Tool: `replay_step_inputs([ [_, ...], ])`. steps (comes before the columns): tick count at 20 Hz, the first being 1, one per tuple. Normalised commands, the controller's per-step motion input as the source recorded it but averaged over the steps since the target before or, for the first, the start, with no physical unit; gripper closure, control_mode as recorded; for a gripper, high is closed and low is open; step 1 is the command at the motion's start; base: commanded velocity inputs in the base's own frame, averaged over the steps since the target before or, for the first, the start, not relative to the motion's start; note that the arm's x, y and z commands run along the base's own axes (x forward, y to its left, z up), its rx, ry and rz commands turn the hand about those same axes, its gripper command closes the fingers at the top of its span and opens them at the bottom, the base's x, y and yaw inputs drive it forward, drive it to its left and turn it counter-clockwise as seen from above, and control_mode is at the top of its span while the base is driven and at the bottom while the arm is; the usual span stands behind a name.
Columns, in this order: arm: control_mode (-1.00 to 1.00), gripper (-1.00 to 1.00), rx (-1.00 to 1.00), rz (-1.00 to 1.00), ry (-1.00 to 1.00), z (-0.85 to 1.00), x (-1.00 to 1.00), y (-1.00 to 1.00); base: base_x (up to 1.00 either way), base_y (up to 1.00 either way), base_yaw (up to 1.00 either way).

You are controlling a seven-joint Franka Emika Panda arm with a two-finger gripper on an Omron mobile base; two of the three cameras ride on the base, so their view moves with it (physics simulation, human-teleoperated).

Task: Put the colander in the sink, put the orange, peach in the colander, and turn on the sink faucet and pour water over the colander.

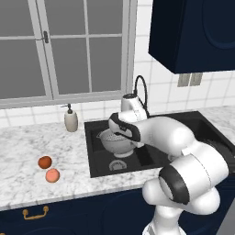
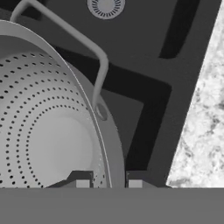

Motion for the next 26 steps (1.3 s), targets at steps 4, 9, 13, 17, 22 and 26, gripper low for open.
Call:
replay_step_inputs([
  [4, -1.0, 1.0, 0.0, -0.12, 0.0, -0.31, 0.41, 0.01, 0.0, 0.0, 0.0],
  [9, -1.0, 1.0, 0.0, -0.16, 0.01, -0.32, 0.33, 0.0, 0.0, 0.0, 0.0],
  [13, -1.0, 1.0, 0.0, -0.17, 0.07, -0.41, 0.17, 0.01, 0.0, 0.0, 0.0],
  [17, -1.0, 1.0, 0.03, -0.09, 0.09, -0.41, 0.13, 0.06, 0.0, 0.0, 0.0],
  [22, -1.0, 1.0, 0.0, -0.07, 0.02, -0.33, 0.27, 0.03, 0.0, 0.0, 0.0],
  [26, -1.0, 1.0, 0.0, -0.08, 0.0, -0.46, 0.29, 0.09, 0.0, 0.0, 0.0],
])
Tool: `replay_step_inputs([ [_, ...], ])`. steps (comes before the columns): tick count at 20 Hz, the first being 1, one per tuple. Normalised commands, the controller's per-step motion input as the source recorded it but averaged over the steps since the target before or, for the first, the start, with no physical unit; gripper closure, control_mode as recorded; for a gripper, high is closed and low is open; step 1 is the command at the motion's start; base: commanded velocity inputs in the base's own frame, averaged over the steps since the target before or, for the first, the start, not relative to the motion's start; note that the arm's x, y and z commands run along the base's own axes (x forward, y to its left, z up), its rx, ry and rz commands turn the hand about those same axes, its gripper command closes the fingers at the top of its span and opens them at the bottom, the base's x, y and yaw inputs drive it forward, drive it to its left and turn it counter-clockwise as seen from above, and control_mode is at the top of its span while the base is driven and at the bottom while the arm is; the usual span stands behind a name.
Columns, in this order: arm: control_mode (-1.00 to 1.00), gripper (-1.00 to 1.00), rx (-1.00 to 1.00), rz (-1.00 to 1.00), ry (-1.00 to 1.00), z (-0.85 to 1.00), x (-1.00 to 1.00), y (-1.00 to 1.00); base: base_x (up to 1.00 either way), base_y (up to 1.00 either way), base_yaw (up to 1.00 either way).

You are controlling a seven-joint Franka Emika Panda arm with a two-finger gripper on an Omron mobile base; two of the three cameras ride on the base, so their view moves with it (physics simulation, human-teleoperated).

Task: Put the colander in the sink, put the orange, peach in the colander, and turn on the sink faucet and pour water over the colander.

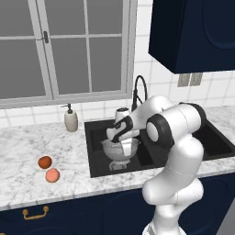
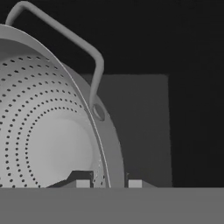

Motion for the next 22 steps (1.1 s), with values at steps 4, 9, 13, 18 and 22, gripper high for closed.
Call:
replay_step_inputs([
  [4, -1.0, 1.0, 0.0, -0.09, 0.04, -0.44, 0.23, 0.07, 0.0, 0.0, 0.0],
  [9, -1.0, 1.0, 0.0, -0.09, 0.03, -0.37, 0.25, 0.01, 0.0, 0.0, 0.0],
  [13, -1.0, 1.0, 0.0, -0.09, 0.0, -0.45, 0.18, 0.08, 0.0, 0.0, 0.0],
  [18, -1.0, 1.0, 0.0, -0.07, 0.0, -0.47, 0.04, 0.12, 0.0, 0.0, 0.0],
  [22, -1.0, -1.0, 0.0, -0.05, 0.02, -0.35, 0.0, 0.04, 0.0, 0.0, 0.0],
])
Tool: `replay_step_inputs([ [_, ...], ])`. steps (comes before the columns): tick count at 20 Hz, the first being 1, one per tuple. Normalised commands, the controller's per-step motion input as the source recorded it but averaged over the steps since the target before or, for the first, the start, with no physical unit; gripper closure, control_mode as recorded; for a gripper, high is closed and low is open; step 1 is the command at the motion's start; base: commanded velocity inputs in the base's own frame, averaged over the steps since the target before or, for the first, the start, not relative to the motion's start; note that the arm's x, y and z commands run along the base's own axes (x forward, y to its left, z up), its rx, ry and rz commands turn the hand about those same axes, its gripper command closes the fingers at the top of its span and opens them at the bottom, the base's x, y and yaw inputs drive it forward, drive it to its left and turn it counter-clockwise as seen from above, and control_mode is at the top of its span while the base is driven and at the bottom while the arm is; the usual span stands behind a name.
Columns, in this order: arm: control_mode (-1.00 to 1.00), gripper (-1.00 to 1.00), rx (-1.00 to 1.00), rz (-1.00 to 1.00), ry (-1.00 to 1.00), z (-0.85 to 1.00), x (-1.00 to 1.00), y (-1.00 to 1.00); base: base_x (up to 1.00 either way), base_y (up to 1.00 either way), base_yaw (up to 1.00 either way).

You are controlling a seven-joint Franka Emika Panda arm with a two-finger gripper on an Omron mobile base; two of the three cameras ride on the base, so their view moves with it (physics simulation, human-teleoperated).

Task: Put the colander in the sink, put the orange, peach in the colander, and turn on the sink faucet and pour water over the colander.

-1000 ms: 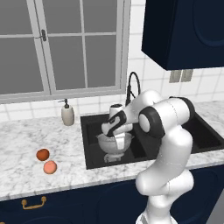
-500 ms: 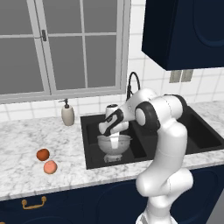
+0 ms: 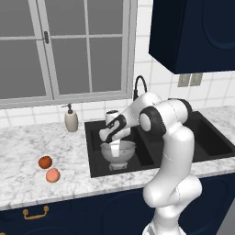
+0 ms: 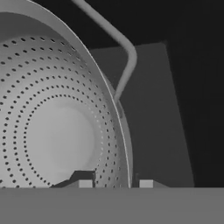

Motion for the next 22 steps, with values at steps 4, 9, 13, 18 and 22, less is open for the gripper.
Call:
replay_step_inputs([
  [4, -1.0, -1.0, 0.0, -0.01, 0.0, 0.08, -0.24, -0.02, 0.0, 0.0, 0.0],
  [9, -1.0, -1.0, 0.0, -0.05, 0.0, 0.34, -0.47, 0.0, 0.0, 0.0, 0.0],
  [13, -1.0, -1.0, 0.01, -0.02, -0.01, 0.68, -0.47, 0.0, 0.0, 0.0, 0.0],
  [18, -1.0, -1.0, 0.0, 0.05, -0.01, 0.78, -0.57, 0.0, 0.0, 0.0, 0.0],
  [22, -1.0, -1.0, 0.0, 0.29, 0.0, 0.67, -0.71, 0.11, 0.0, 0.0, 0.0],
])
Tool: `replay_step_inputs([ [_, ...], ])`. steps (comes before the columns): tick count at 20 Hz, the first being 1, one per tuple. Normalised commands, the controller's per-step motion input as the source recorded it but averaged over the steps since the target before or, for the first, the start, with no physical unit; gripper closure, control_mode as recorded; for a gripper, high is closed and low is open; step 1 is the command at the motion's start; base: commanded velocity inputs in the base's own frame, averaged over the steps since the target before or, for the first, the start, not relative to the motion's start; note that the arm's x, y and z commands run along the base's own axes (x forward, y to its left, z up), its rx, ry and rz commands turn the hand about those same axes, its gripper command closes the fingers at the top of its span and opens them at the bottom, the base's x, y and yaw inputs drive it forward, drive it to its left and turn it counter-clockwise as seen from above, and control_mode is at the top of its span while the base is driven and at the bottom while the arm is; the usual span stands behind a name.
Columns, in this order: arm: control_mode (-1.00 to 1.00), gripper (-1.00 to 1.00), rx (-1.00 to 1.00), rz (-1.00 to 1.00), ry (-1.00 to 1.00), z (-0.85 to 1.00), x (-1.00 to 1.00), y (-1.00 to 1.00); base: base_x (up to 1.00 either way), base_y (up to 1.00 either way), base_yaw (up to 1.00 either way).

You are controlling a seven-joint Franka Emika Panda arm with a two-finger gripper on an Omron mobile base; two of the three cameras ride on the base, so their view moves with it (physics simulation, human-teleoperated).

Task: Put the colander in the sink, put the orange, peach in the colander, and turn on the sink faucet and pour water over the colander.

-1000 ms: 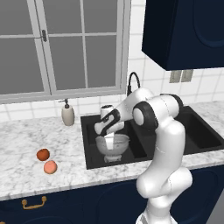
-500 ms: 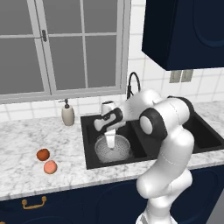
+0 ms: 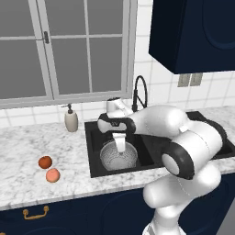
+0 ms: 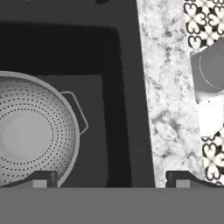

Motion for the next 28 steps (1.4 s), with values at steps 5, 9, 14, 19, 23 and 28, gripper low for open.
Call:
replay_step_inputs([
  [5, -1.0, -1.0, 0.0, 0.53, 0.0, 0.52, -0.73, 0.21, 0.0, 0.0, 0.0],
  [9, -1.0, -1.0, 0.0, 0.71, 0.0, 0.35, -0.72, 0.19, 0.0, 0.0, 0.0],
  [14, -1.0, -1.0, 0.0, 0.78, 0.0, 0.38, -0.58, 0.19, 0.0, 0.0, 0.0],
  [19, -1.0, -1.0, 0.03, 0.91, 0.01, 0.19, -0.21, 0.44, 0.0, 0.0, 0.0],
  [23, -1.0, -1.0, 0.11, 0.7, 0.0, 0.09, 0.0, 0.6, 0.0, 0.0, 0.0],
  [28, -1.0, -1.0, 0.13, 0.54, -0.01, 0.05, 0.0, 0.6, 0.0, 0.0, 0.0],
])
